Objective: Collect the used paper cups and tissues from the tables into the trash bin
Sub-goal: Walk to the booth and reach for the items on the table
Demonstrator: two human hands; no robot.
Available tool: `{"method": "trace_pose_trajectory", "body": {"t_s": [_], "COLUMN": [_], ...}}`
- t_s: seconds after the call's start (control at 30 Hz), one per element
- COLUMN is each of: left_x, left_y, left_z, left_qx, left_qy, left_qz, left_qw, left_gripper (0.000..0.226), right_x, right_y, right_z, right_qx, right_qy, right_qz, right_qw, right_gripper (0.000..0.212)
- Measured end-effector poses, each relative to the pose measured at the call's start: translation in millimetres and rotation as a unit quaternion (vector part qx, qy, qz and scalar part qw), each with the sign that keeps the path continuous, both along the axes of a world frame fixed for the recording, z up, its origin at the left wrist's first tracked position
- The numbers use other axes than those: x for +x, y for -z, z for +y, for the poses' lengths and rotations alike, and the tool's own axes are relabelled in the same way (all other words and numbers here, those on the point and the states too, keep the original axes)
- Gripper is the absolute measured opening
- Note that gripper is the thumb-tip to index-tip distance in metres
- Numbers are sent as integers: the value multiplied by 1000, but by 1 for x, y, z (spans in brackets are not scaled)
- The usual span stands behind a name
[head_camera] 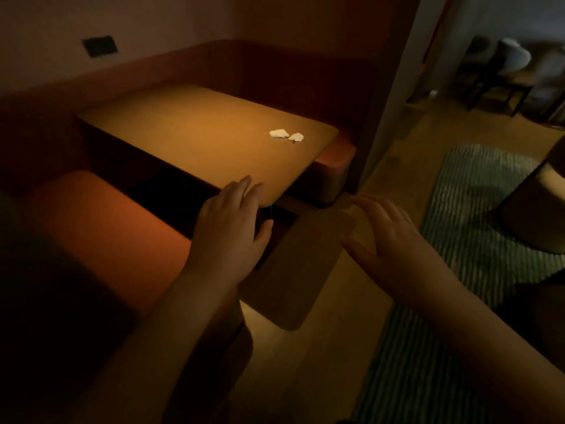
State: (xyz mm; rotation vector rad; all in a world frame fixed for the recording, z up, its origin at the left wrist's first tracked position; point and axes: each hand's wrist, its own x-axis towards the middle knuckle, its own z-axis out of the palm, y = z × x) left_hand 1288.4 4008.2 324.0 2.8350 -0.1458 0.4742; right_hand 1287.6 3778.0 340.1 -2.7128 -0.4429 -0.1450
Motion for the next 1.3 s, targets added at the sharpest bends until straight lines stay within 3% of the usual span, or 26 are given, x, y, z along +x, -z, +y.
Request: {"method": "trace_pose_trajectory", "body": {"t_s": [0.3,0.5,0.7,0.93,1.13,1.3], "left_x": [221,365,471,583,704,794], "left_y": [29,59,91,139,201,259], "left_z": [-22,-34,-29,-2,33,56], "left_qx": [6,-3,39,5,-67,-115], "left_qy": [13,8,-51,-80,-111,-148], "left_qz": [3,-17,10,42,-4,55], "left_qw": [1000,1000,998,996,992,981], "left_gripper": [55,38,39,37,24,24], "right_x": [214,382,527,652,781,868], "right_y": [41,60,76,121,181,228], "right_z": [-29,-46,-33,6,50,85], "right_qx": [26,37,42,38,23,-8], "right_qy": [31,-13,-62,-108,-75,-35], "right_qz": [36,79,96,153,196,228], "right_qw": [999,996,993,982,977,973], "right_gripper": [68,66,62,55,48,46]}}
